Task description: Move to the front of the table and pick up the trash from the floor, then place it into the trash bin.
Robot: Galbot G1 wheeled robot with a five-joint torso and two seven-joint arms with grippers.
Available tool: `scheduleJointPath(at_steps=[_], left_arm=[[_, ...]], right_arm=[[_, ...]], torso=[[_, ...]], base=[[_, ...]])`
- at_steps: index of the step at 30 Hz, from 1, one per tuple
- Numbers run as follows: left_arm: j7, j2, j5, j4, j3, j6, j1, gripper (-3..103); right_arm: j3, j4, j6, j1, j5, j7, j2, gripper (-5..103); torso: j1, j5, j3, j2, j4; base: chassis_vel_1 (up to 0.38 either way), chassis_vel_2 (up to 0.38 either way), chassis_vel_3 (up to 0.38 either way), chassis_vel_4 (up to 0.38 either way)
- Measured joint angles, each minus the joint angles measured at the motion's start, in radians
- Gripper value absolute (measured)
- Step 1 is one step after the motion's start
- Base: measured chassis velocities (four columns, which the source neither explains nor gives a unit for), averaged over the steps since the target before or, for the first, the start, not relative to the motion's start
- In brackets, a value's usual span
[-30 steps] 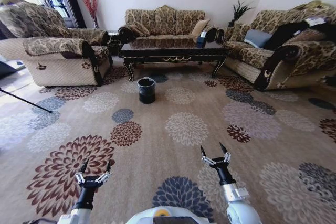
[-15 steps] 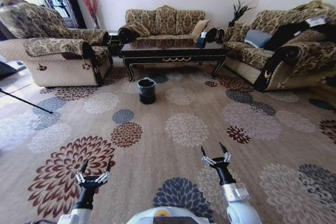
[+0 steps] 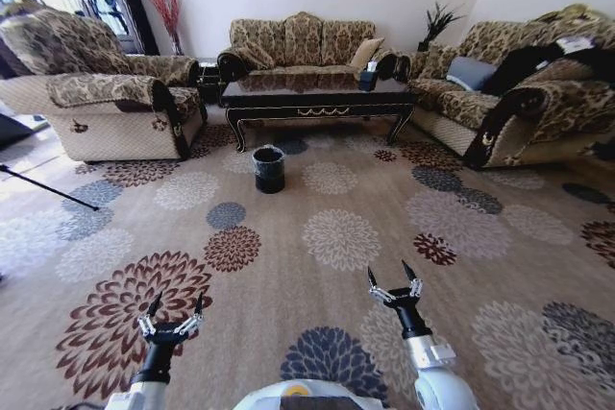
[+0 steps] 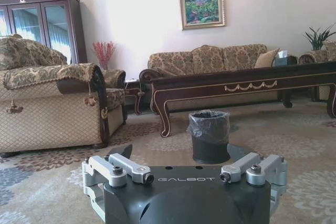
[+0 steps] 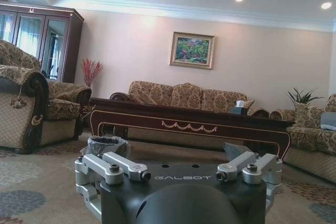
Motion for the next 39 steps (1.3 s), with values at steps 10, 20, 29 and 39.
scheduleJointPath(at_steps=[10, 20, 29, 39], left_arm=[[0.000, 0.000, 0.000, 0.000, 0.000, 0.000, 0.000, 100], [0.000, 0.000, 0.000, 0.000, 0.000, 0.000, 0.000, 100], [0.000, 0.000, 0.000, 0.000, 0.000, 0.000, 0.000, 100], [0.000, 0.000, 0.000, 0.000, 0.000, 0.000, 0.000, 100]], right_arm=[[0.000, 0.000, 0.000, 0.000, 0.000, 0.000, 0.000, 100], [0.000, 0.000, 0.000, 0.000, 0.000, 0.000, 0.000, 100], [0.000, 0.000, 0.000, 0.000, 0.000, 0.000, 0.000, 100], [0.000, 0.000, 0.000, 0.000, 0.000, 0.000, 0.000, 100]], torso=[[0.012, 0.0000, 0.045, 0.057, 0.0000], [0.022, 0.0000, 0.074, 0.096, 0.0000], [0.032, 0.0000, 0.101, 0.132, 0.0000], [0.045, 0.0000, 0.129, 0.174, 0.0000]], base=[[0.000, 0.000, 0.000, 0.000], [0.000, 0.000, 0.000, 0.000], [0.000, 0.000, 0.000, 0.000], [0.000, 0.000, 0.000, 0.000]])
